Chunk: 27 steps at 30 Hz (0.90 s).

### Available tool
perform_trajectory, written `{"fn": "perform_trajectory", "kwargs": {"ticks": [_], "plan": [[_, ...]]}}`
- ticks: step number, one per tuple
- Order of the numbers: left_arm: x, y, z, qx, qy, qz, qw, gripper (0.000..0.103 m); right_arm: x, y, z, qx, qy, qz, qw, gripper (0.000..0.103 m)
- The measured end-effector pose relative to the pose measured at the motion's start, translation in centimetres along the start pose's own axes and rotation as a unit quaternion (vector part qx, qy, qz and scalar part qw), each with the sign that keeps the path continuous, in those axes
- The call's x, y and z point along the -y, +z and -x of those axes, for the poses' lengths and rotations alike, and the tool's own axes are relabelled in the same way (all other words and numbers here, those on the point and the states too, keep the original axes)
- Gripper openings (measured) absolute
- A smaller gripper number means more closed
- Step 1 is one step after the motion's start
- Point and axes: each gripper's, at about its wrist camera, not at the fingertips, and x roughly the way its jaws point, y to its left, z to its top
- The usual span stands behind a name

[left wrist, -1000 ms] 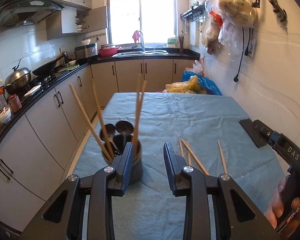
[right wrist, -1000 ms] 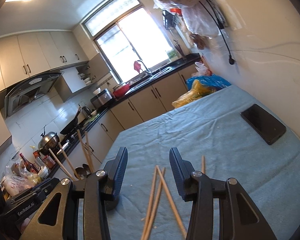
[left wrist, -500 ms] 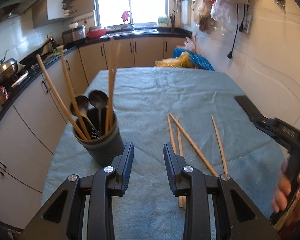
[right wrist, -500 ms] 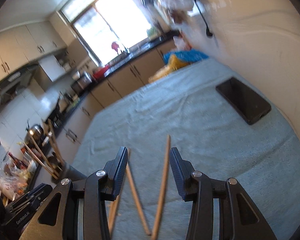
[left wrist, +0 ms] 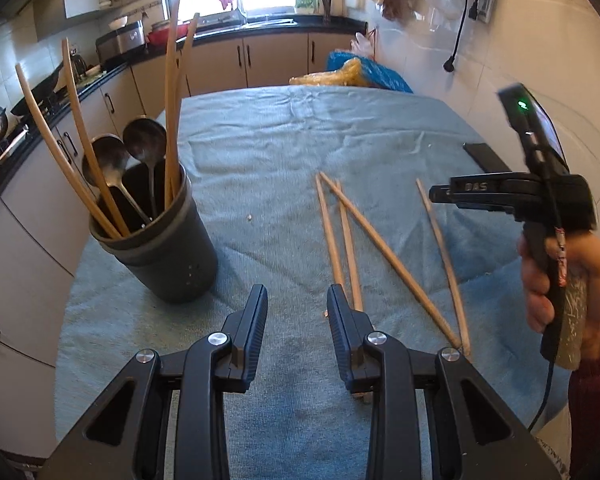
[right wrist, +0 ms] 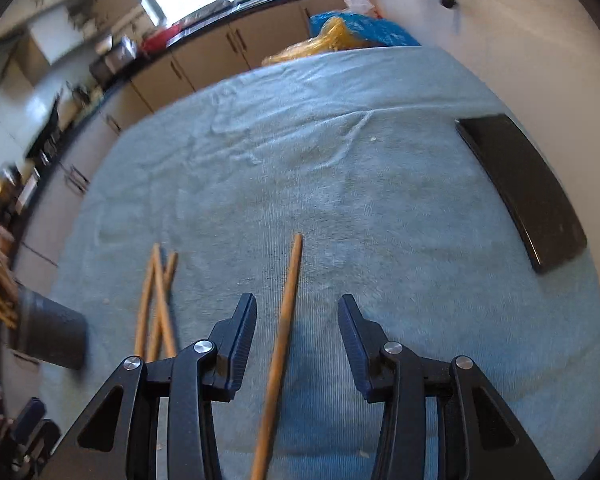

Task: Organize utensils
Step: 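Close the right gripper on a chopstick while the left gripper closes on another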

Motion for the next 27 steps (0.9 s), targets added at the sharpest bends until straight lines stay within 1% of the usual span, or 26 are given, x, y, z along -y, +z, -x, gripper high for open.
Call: {"fn": "perform_trajectory", "kwargs": {"ticks": [1, 3, 4, 7, 8, 9, 10, 11, 13, 15, 19, 22, 27], "plan": [[0.0, 0.0, -0.2, -0.001, -0.001, 0.000, 1.0000, 0.030, -0.3, 0.1, -0.5, -0.004, -0.012, 0.010, 1.000, 0.042], [-0.2, 0.0, -0.5, -0.005, -0.005, 0.003, 1.0000, 0.030, -0.9, 0.2, -1.2, -0.011, -0.033, 0.025, 0.999, 0.041], [-0.2, 0.1, -0.7, -0.007, -0.006, 0.004, 0.9999, 0.030, -1.1, 0.3, -1.5, -0.015, -0.040, 0.032, 0.999, 0.038], [-0.2, 0.5, -1.3, -0.012, -0.010, 0.005, 0.9999, 0.030, -1.2, 0.0, -2.4, -0.027, -0.052, 0.043, 0.997, 0.028], [-0.1, 0.6, -1.4, -0.014, -0.012, 0.005, 0.9998, 0.030, -1.4, -0.1, -2.3, -0.023, -0.061, 0.051, 0.997, 0.024], [0.1, 0.9, -1.7, -0.016, -0.014, 0.004, 0.9998, 0.030, -1.4, -0.1, -2.3, -0.024, -0.066, 0.054, 0.996, 0.022], [0.3, 1.1, -1.9, -0.019, -0.016, 0.003, 0.9997, 0.030, -1.2, -0.1, -2.2, -0.023, -0.066, 0.056, 0.996, 0.019], [0.5, 1.3, -2.1, -0.021, -0.016, 0.002, 0.9996, 0.030, -1.0, -0.1, -2.1, -0.023, -0.067, 0.058, 0.996, 0.011], [1.1, 1.7, -2.4, -0.025, -0.017, -0.002, 0.9995, 0.030, -0.5, -0.3, -1.9, -0.021, -0.064, 0.064, 0.996, 0.009], [1.6, 2.4, -3.1, -0.033, -0.017, -0.003, 0.9993, 0.030, 0.5, -0.4, -1.5, -0.017, -0.055, 0.051, 0.997, 0.007], [1.8, 4.0, -5.4, -0.062, -0.023, 0.012, 0.9978, 0.030, 2.0, -1.0, -0.9, -0.007, -0.034, 0.030, 0.999, 0.007], [2.0, 5.4, -7.4, -0.084, -0.029, 0.026, 0.9957, 0.030, 2.6, -1.5, -0.6, -0.002, -0.020, 0.026, 0.999, 0.007], [2.0, 7.6, -10.4, -0.105, 0.000, 0.040, 0.9937, 0.030, 3.5, -1.7, -0.4, -0.002, 0.006, 0.017, 1.000, 0.007]]}}
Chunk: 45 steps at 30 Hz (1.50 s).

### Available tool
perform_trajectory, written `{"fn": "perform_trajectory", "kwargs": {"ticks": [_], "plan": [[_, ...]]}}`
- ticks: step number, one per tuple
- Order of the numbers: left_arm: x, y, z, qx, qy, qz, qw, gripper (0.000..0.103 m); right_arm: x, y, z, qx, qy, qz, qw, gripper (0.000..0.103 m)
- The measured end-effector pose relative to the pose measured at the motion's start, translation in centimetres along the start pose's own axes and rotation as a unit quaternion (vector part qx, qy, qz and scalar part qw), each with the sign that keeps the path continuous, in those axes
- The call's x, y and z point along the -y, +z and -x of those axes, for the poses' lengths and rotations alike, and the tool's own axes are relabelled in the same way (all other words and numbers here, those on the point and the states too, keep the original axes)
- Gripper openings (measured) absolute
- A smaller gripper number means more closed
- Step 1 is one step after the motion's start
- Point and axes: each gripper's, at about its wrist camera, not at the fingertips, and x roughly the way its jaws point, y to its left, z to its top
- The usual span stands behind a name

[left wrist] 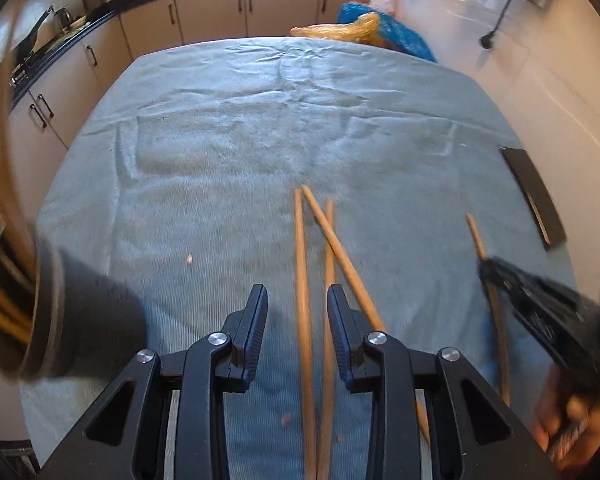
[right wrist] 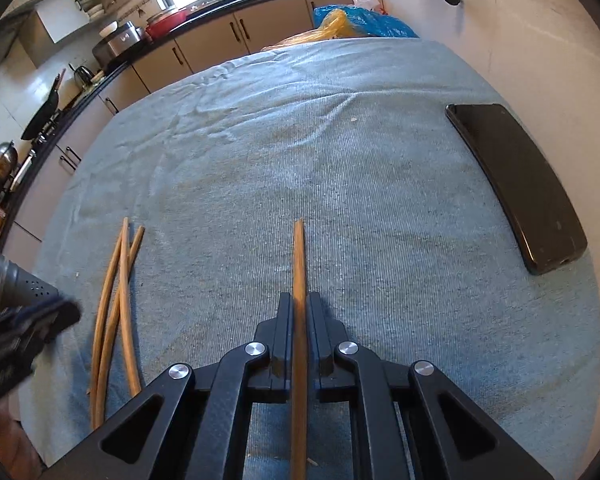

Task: Organize utensils
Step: 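Close the right gripper on a chopstick while the left gripper closes on another, then lift and carry both held chopsticks upright over the holder cup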

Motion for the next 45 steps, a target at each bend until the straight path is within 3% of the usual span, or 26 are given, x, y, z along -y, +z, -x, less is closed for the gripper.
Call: {"fn": "perform_trajectory", "kwargs": {"ticks": [10, 13, 14, 15, 18, 21, 25, 29, 36, 45], "plan": [[-0.2, 2.3, -3.9, -0.033, 0.029, 0.003, 0.9990, 0.030, 0.1, 0.0, -0.2, 0.002, 0.019, -0.002, 1.000, 0.008], [0.2, 2.3, -4.2, -0.024, 0.039, -0.003, 0.9989, 0.030, 0.2, 0.0, -0.2, 0.002, 0.020, -0.003, 1.000, 0.008], [0.4, 2.2, -4.2, -0.024, 0.038, -0.003, 0.9990, 0.027, 0.2, 0.0, -0.2, 0.003, 0.020, -0.003, 1.000, 0.008], [0.7, 2.1, -4.1, -0.023, 0.032, -0.005, 0.9992, 0.011, 0.2, 0.0, -0.2, 0.003, 0.020, -0.004, 1.000, 0.008], [1.6, 1.9, -3.9, -0.018, 0.031, -0.010, 0.9993, 0.006, 0.0, 0.0, -0.2, 0.003, 0.018, -0.005, 1.000, 0.008], [2.4, 1.6, -2.8, -0.003, -0.002, -0.025, 0.9997, 0.006, 0.2, -0.1, -0.2, 0.003, 0.022, -0.012, 1.000, 0.008], [3.0, 0.9, 0.5, 0.028, -0.093, -0.040, 0.9945, 0.006, 1.0, -0.4, 0.0, 0.005, 0.036, -0.034, 0.999, 0.007], [2.2, 0.2, 2.4, 0.040, -0.102, -0.032, 0.9934, 0.006, 1.6, -0.6, 0.7, 0.012, 0.032, -0.045, 0.998, 0.007], [-0.1, -1.5, 5.1, 0.069, -0.081, -0.006, 0.9943, 0.006, 0.9, -1.0, 3.3, 0.044, 0.039, -0.036, 0.998, 0.007], [-3.2, -4.2, 12.0, 0.157, -0.066, 0.014, 0.9853, 0.006, -3.1, -2.5, 10.7, 0.146, 0.076, 0.021, 0.986, 0.007]]}}
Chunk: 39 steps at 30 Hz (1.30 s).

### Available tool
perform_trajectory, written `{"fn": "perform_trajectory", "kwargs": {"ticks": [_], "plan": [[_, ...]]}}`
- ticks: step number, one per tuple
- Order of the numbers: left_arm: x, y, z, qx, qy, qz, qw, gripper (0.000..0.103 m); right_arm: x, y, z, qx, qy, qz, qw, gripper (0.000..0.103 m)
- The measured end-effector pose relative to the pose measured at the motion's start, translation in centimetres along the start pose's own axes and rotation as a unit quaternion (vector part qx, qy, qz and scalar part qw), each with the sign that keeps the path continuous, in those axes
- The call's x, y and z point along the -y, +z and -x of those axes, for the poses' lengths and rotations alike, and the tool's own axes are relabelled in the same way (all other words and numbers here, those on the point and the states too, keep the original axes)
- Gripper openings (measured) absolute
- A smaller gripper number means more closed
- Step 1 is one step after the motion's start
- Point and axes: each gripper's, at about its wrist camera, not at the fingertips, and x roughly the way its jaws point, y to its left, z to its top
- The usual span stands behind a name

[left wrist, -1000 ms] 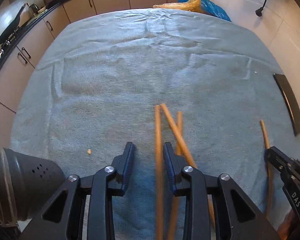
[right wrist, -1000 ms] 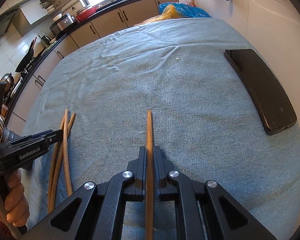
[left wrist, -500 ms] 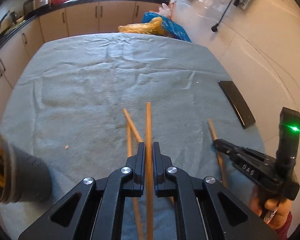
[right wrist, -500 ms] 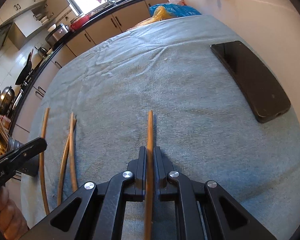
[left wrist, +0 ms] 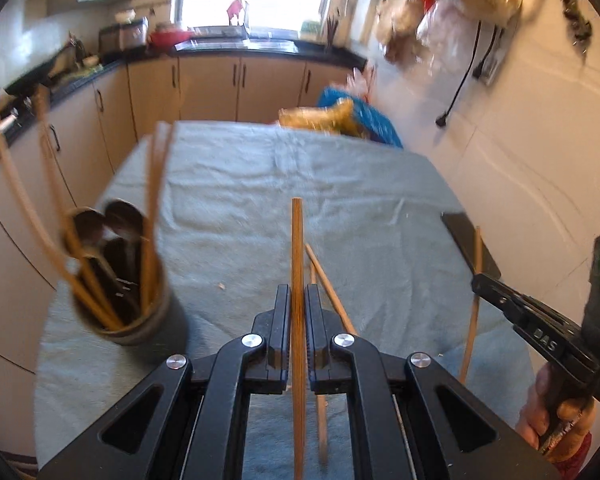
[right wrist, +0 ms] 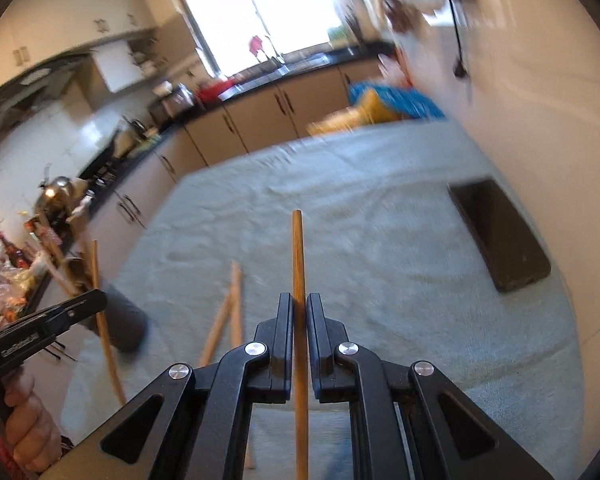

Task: Organize utensils
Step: 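Lift and carry both held chopsticks upright over the holder cup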

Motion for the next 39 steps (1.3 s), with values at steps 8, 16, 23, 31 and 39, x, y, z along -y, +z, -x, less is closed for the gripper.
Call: {"fn": "perform_trajectory", "kwargs": {"ticks": [8, 16, 23, 31, 39], "plan": [[-0.4, -0.8, 4.9, 0.067, 0.015, -0.012, 0.9976, 0.006, -5.5, -1.3, 5.5, 0.088, 0.030, 0.064, 0.994, 0.007], [-1.4, -1.7, 6.0, 0.078, 0.016, -0.008, 0.9968, 0.006, -7.9, -2.9, 7.4, 0.119, 0.035, 0.082, 0.989, 0.007], [-1.8, -2.1, 6.2, 0.082, 0.014, -0.007, 0.9965, 0.006, -9.2, -3.8, 7.3, 0.123, 0.032, 0.102, 0.987, 0.007], [-1.8, -2.2, 6.4, 0.083, 0.013, -0.011, 0.9964, 0.006, -9.0, -3.8, 7.4, 0.122, 0.035, 0.104, 0.986, 0.007], [-1.7, -2.1, 7.4, 0.091, 0.013, -0.013, 0.9957, 0.006, -9.1, -3.4, 7.9, 0.124, 0.044, 0.099, 0.986, 0.007]]}}
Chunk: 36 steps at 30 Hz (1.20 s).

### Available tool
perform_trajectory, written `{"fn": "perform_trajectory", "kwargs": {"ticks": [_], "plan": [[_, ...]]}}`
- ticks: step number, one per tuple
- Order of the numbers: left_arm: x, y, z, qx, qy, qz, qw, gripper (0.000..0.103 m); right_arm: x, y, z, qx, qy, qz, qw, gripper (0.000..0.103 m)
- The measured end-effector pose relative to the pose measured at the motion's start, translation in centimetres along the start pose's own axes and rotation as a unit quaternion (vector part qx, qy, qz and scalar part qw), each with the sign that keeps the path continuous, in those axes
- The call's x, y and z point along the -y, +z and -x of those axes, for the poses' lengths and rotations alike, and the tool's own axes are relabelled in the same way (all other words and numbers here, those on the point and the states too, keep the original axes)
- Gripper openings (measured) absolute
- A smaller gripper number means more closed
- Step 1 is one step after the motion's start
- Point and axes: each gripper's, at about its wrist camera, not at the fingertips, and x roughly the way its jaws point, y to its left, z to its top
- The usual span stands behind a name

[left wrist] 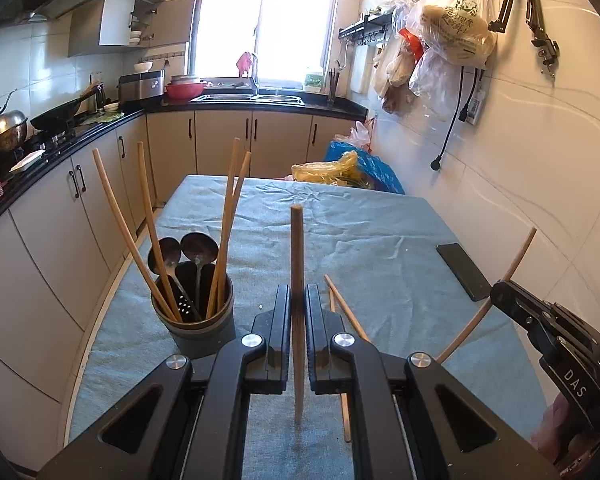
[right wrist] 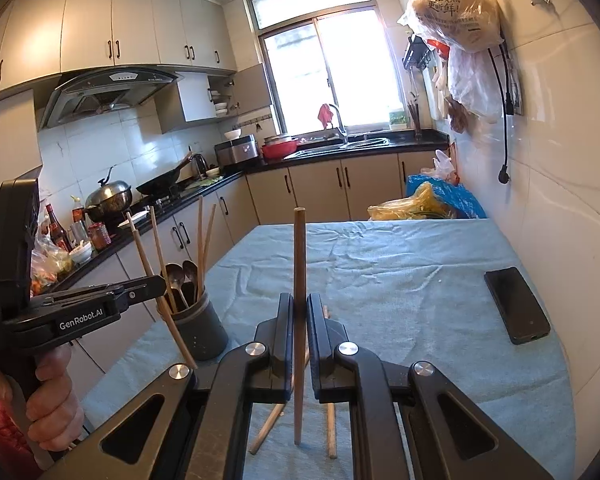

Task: Organize utensils
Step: 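Lift and carry both held chopsticks upright over the holder cup, then open both grippers to drop the chopsticks into the holder cup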

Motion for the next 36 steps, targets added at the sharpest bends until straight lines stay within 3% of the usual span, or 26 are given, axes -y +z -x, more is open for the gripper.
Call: {"fn": "perform_trajectory", "kwargs": {"ticks": [11, 16, 27, 36], "plan": [[-0.8, 1.0, 2.8, 0.021, 0.001, 0.001, 0.9998, 0.006, -1.2, 1.9, 0.2, 0.012, 0.014, 0.006, 1.000, 0.007], [-2.1, 2.4, 5.0, 0.035, 0.006, 0.000, 0.9994, 0.006, -2.6, 4.1, 0.0, 0.019, 0.044, 0.006, 0.999, 0.007], [-4.9, 7.8, 10.4, 0.093, 0.022, -0.005, 0.9954, 0.006, -7.9, 9.4, -1.3, 0.045, 0.089, 0.031, 0.995, 0.007], [-6.3, 10.1, 8.7, 0.116, 0.047, 0.000, 0.9922, 0.006, -11.8, 12.5, -4.9, 0.062, 0.105, 0.027, 0.992, 0.007]]}}
